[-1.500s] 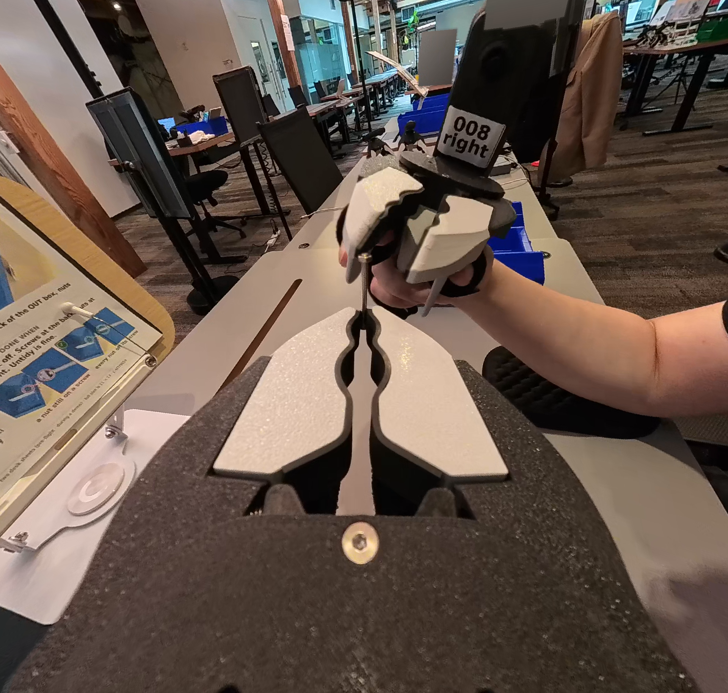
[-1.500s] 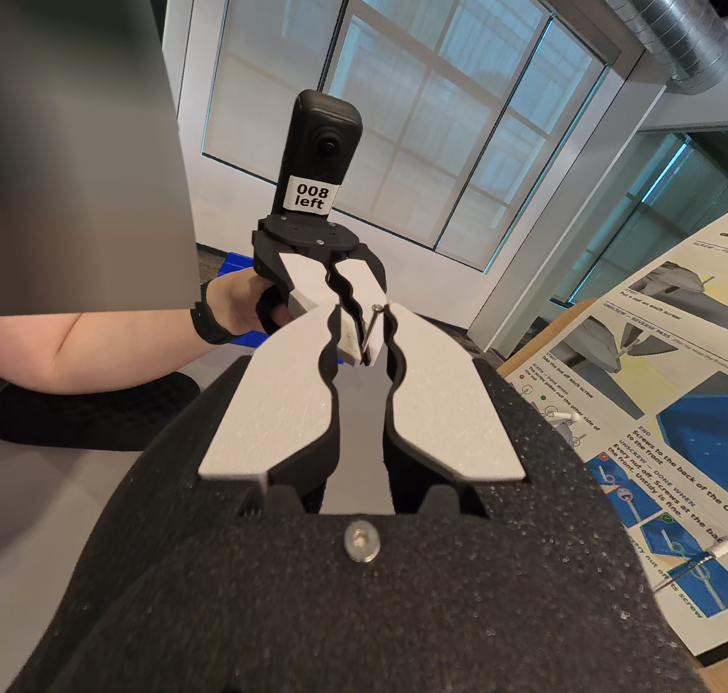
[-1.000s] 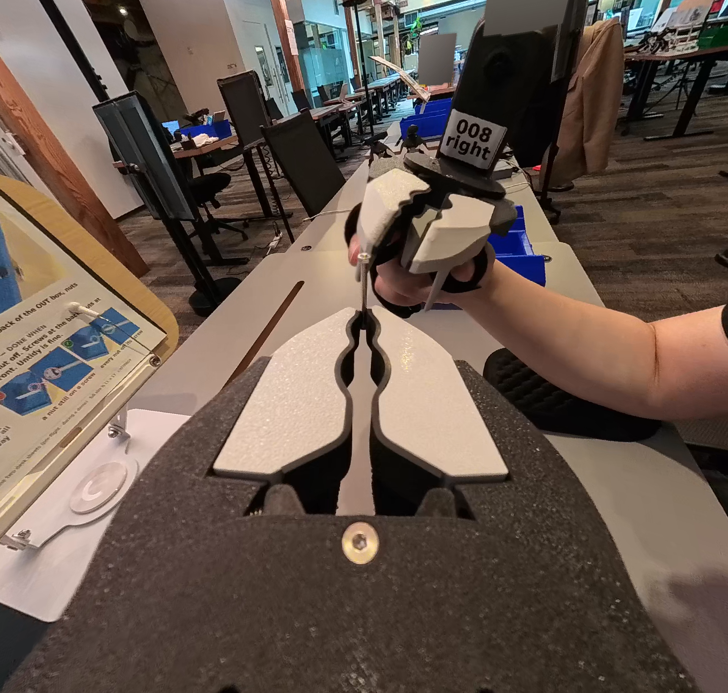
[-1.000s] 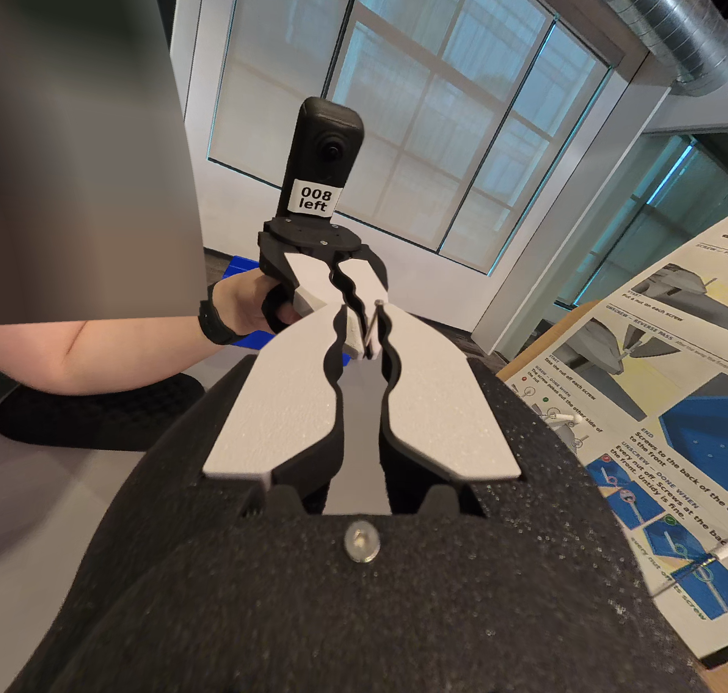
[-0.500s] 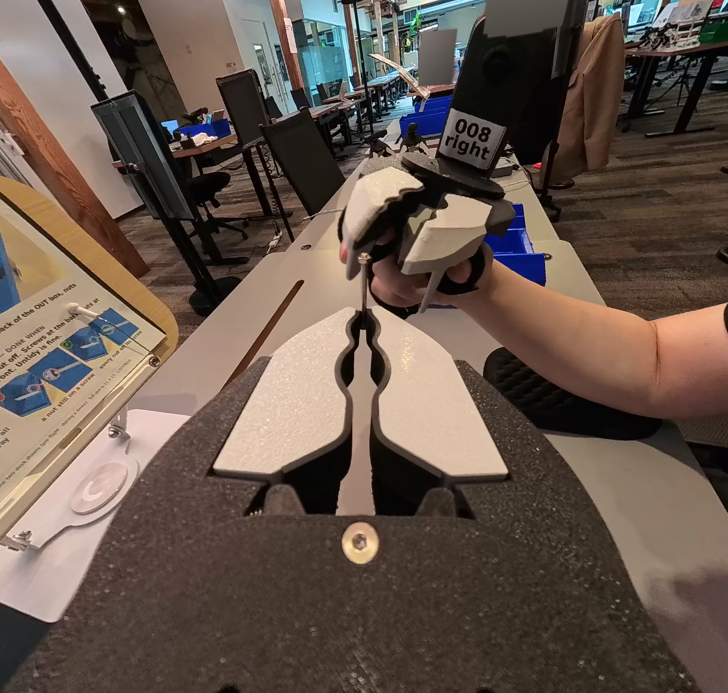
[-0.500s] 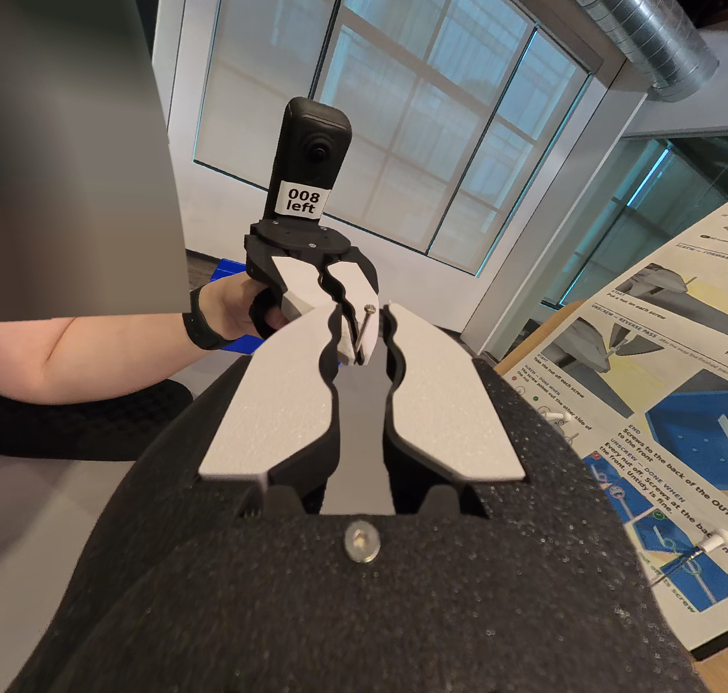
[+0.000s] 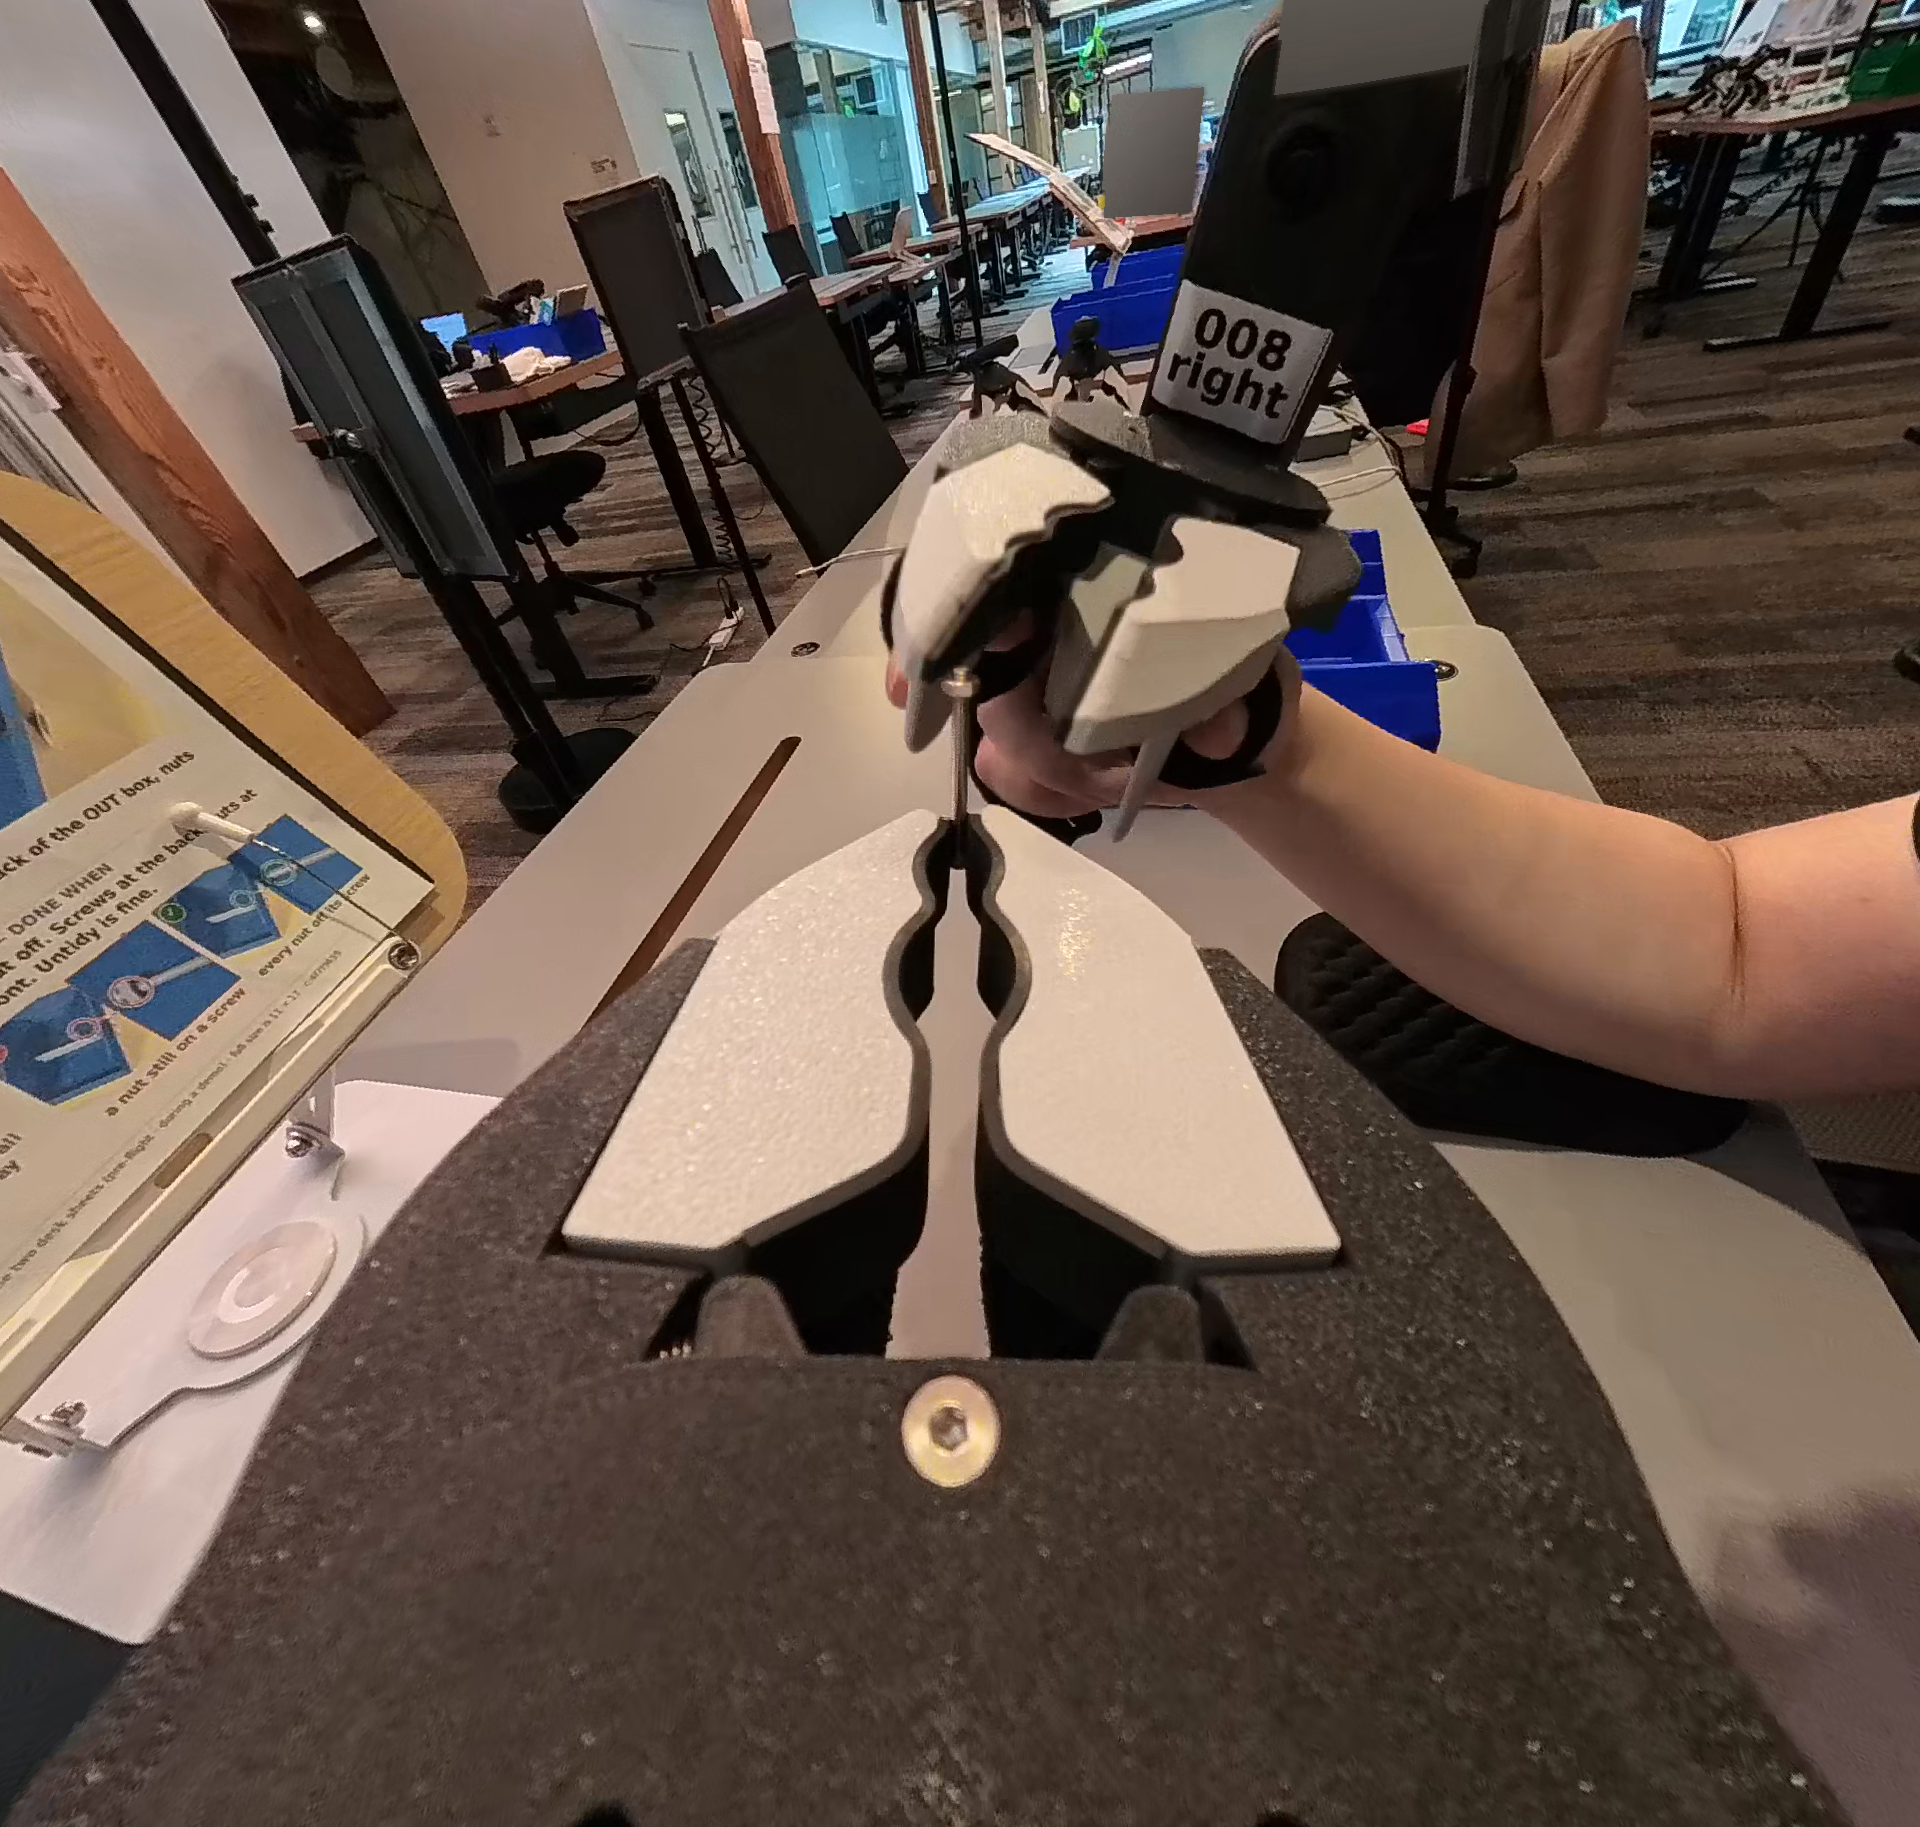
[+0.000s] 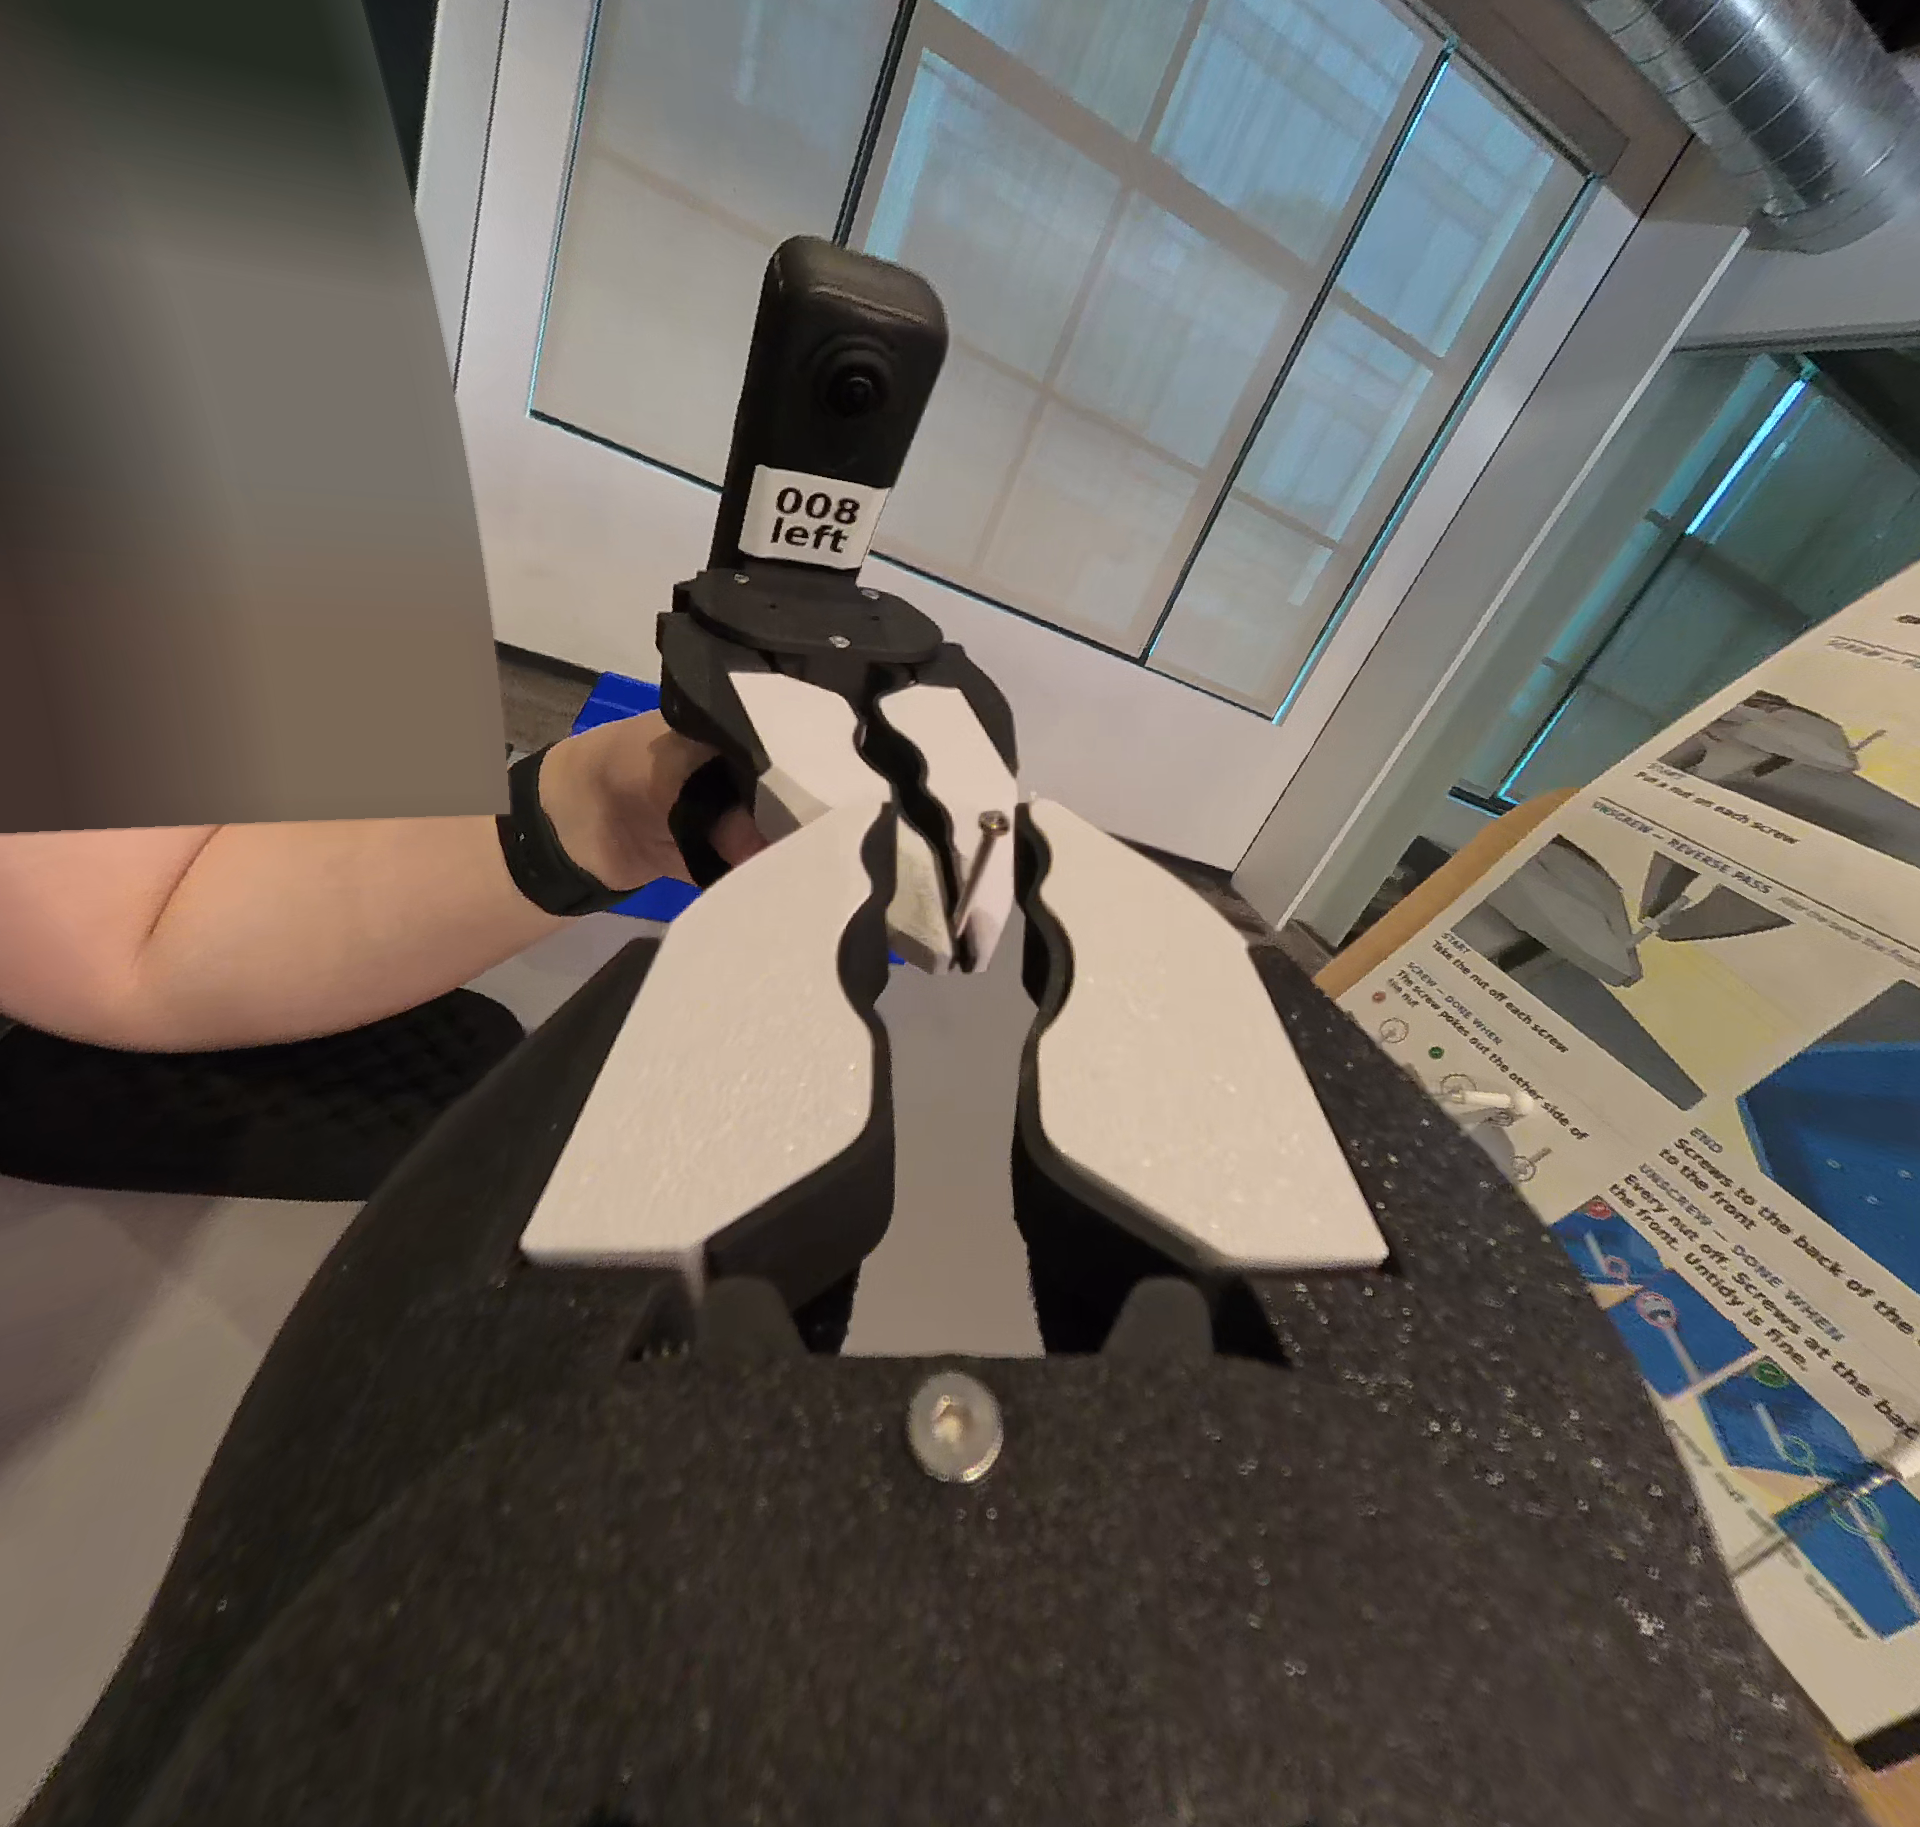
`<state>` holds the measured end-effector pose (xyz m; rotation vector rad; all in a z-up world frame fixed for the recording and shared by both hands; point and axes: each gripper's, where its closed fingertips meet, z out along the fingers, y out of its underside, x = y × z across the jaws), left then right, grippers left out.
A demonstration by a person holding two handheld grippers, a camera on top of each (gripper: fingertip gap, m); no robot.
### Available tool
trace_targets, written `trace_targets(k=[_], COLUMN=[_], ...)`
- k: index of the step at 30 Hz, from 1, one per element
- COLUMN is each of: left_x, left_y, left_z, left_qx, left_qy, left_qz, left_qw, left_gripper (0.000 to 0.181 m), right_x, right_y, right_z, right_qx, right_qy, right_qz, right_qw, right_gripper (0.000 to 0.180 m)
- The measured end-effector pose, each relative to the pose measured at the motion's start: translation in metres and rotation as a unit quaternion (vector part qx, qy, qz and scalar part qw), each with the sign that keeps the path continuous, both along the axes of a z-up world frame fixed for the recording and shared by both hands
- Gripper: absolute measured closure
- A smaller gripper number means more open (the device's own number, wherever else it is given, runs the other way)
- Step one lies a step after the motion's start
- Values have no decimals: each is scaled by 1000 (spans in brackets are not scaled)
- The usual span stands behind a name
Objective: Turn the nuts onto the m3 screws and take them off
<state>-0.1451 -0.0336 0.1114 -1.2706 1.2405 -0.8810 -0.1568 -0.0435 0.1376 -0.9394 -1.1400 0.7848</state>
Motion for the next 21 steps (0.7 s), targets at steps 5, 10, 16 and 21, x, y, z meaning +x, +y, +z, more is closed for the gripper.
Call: trace_targets(k=[5,10,16,21], left_x=[-3,-1,-4,-3], left_y=[1,0,1,0], left_z=[3,1,3,3], left_qx=[-2,-1,-2,-2], left_qy=[-6,-2,-8,-6], left_qz=[1,-1,4,1], left_qw=[1000,1000,1000,1000], left_gripper=[179,179,179,179], right_x=[5,4,2,4], right_y=[-2,2,-3,2], right_z=[0,5,0,5], right_qx=[-3,5,3,1], right_qy=[-3,14,-4,15], right_qz=[8,-10,6,-10], right_qw=[1000,1000,1000,1000], right_gripper=[167,159,166,161])
